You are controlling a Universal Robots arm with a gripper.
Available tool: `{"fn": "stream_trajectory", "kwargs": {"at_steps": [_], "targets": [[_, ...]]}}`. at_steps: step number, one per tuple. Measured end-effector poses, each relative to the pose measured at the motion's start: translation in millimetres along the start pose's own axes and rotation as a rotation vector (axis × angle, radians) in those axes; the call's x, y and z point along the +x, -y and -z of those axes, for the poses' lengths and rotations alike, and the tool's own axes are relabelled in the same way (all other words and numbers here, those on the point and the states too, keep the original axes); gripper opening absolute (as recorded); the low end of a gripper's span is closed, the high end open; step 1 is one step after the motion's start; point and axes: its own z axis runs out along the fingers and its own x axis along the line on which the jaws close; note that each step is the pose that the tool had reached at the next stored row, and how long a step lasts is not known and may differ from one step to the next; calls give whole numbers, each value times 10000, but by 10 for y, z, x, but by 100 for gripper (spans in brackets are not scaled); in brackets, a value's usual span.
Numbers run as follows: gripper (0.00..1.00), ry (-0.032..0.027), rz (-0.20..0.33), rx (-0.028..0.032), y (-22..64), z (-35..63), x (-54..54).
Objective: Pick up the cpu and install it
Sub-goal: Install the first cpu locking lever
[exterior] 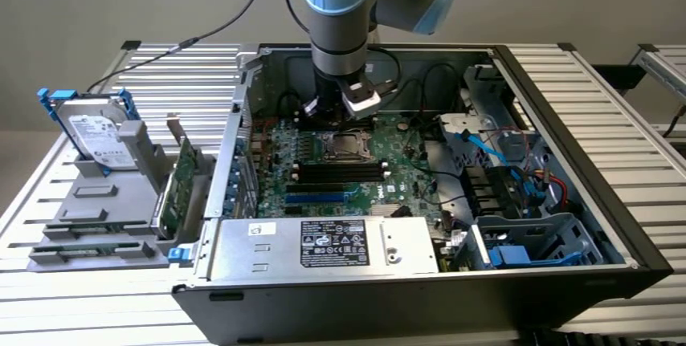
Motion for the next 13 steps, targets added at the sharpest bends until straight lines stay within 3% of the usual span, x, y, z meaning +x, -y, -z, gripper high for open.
{"fn": "stream_trajectory", "kwargs": {"at_steps": [13], "targets": [[11, 2, 0, -1, 10, -3, 4]]}}
